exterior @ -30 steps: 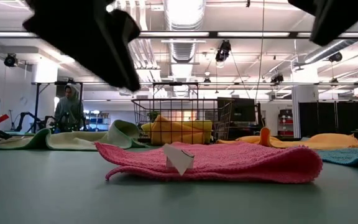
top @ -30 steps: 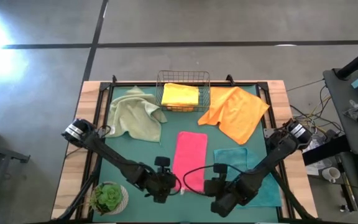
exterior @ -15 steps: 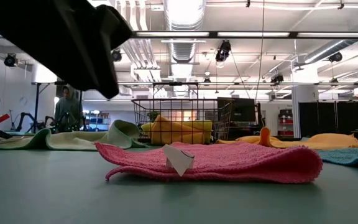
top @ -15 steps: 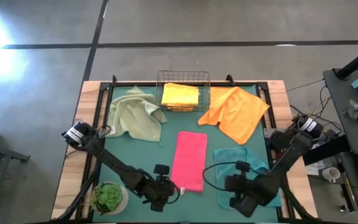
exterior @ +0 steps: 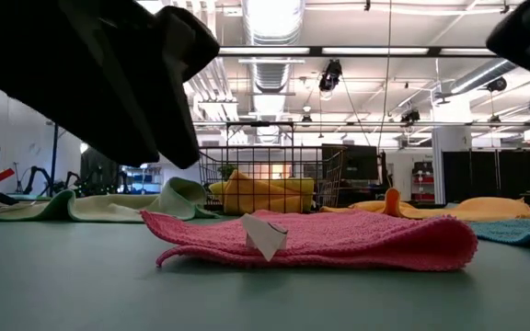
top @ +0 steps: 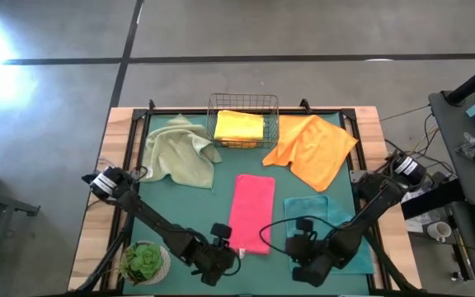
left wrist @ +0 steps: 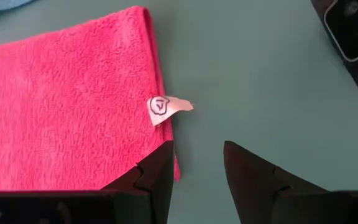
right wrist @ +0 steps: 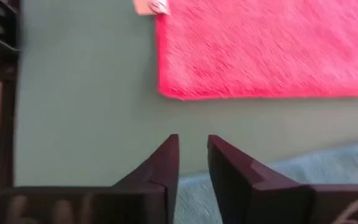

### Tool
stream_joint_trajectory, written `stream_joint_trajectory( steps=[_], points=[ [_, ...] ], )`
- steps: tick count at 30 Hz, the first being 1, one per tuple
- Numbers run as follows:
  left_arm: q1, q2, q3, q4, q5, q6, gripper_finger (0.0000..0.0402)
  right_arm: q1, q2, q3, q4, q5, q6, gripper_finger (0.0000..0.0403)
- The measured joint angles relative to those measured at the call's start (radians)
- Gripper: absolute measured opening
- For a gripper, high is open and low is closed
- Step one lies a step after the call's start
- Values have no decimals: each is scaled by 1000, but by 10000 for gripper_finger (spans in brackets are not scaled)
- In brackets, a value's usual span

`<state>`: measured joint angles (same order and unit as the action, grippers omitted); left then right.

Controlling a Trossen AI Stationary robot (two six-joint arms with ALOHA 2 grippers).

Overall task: Fold microfiber towels
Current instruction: Fold the pink microfiber towel

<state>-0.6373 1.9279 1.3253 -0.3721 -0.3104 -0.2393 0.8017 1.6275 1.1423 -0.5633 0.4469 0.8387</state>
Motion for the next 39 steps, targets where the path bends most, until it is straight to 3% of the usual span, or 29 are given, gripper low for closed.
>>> stream_joint_trajectory(
  steps=[8,12,24,39],
  points=[
    [9,37,-3,-14,0,11,125,-37,55,-2,193,-2,-292,147],
    [14,45,2,-12,-2,-31,130,-47,86,-2,251,-2,-362,169],
    [25,67,-3,-3,-4,-42,179,-104,148,-2,307,-19,-418,185],
    [84,92,-11,-7,-1,-47,181,-156,221,-2,315,-77,-417,185]
  ],
)
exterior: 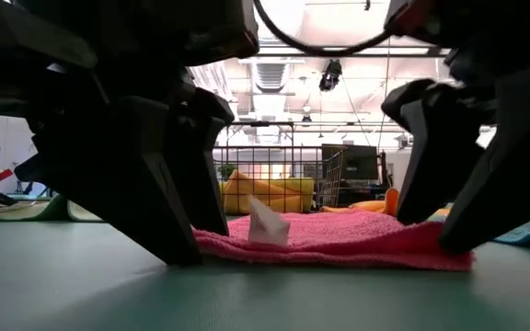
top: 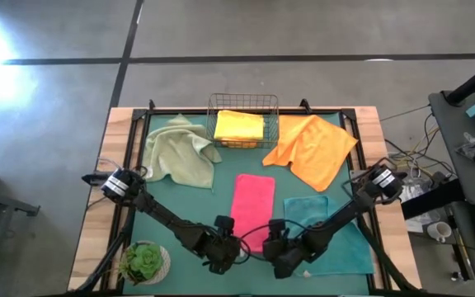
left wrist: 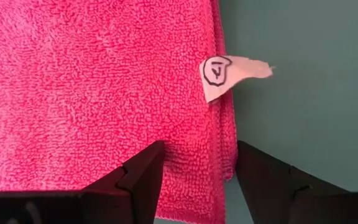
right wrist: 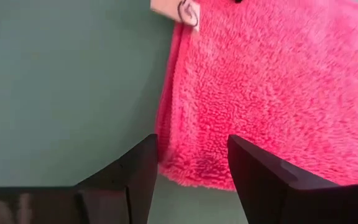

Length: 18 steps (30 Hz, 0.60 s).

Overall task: Fold microfiber towels
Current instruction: Fold the pink microfiber towel

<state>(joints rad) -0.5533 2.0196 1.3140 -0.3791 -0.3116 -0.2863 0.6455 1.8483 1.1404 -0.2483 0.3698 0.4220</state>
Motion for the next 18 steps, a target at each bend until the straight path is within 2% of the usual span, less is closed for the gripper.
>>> stream_joint_trajectory(
  steps=[5,9,15,18],
  points=[
    [2,1,0,1,6,0,171,-16,12,1,-1,-30,34,182],
    [2,1,0,3,17,1,125,-21,13,1,-2,-33,38,163],
    [3,1,-2,-5,2,5,19,-23,13,1,-4,-45,47,93],
    [3,1,-2,-5,4,5,8,-23,13,4,-6,-73,62,48]
  ],
)
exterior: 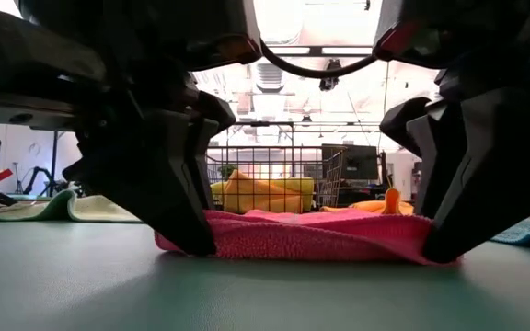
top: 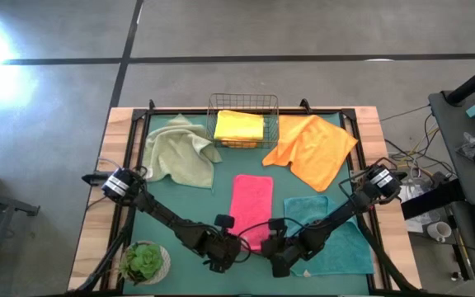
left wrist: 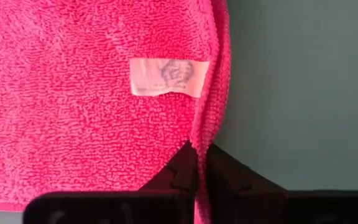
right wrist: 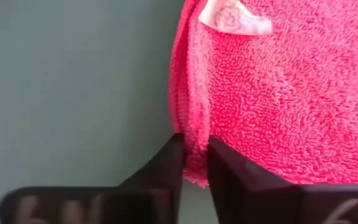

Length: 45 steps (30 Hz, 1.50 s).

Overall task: Fold microfiber towels
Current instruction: Fold the pink microfiber towel

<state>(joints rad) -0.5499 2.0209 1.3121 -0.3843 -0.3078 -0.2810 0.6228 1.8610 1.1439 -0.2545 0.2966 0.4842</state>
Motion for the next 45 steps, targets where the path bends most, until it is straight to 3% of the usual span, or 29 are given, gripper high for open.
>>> stream_joint_trajectory(
  steps=[2,6,13,22,25,30,36,45],
  points=[
    [0,0,0,0,4,0,10,0,0,8,-5,-19,24,21],
    [0,-6,2,-4,35,0,4,0,0,40,-19,-46,52,12],
    [-5,-42,46,-31,244,-11,2,17,0,164,-167,-72,135,9],
    [-35,-128,113,-221,270,-61,2,59,0,316,-262,-51,200,9],
    [-45,-160,129,-230,261,-55,2,61,0,346,-319,-9,213,9],
    [-32,-186,125,-243,119,-46,2,36,0,342,-438,68,256,9],
    [53,-179,113,-330,61,-46,2,-34,0,310,-489,141,327,9],
    [205,-179,73,-368,31,-45,2,-141,0,279,-554,152,361,9]
  ],
)
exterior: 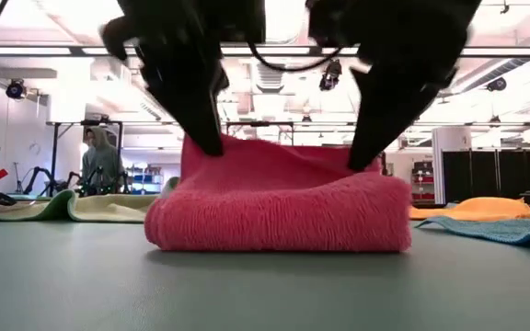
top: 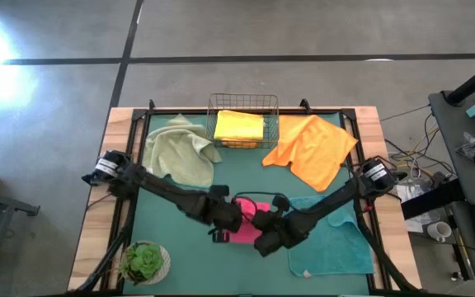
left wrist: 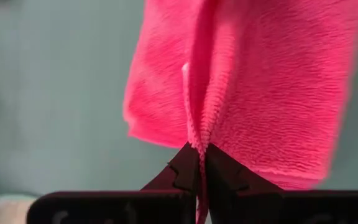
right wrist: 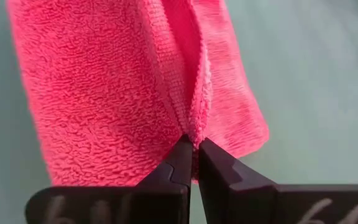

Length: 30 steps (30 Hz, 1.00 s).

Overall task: Fold microfiber towels
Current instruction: Fold the pink microfiber towel, then put the pink microfiber towel into the wire basket

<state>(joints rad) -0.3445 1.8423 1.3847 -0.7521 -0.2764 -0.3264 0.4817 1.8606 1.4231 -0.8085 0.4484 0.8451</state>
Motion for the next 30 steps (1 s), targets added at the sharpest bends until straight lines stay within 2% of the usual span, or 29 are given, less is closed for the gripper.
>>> stream_joint_trajectory(
  steps=[8,14,24,30],
  points=[
    [58,0,-12,7,0,3,2,-38,0,-32,-2,-2,84,9],
    [58,0,-12,34,-18,118,9,-43,0,-32,-8,-2,105,19],
    [76,0,-12,22,-47,128,114,-65,-5,-26,-56,-3,124,103],
    [75,-21,18,-134,-18,114,167,-56,-79,-26,-119,-1,135,142]
  ],
)
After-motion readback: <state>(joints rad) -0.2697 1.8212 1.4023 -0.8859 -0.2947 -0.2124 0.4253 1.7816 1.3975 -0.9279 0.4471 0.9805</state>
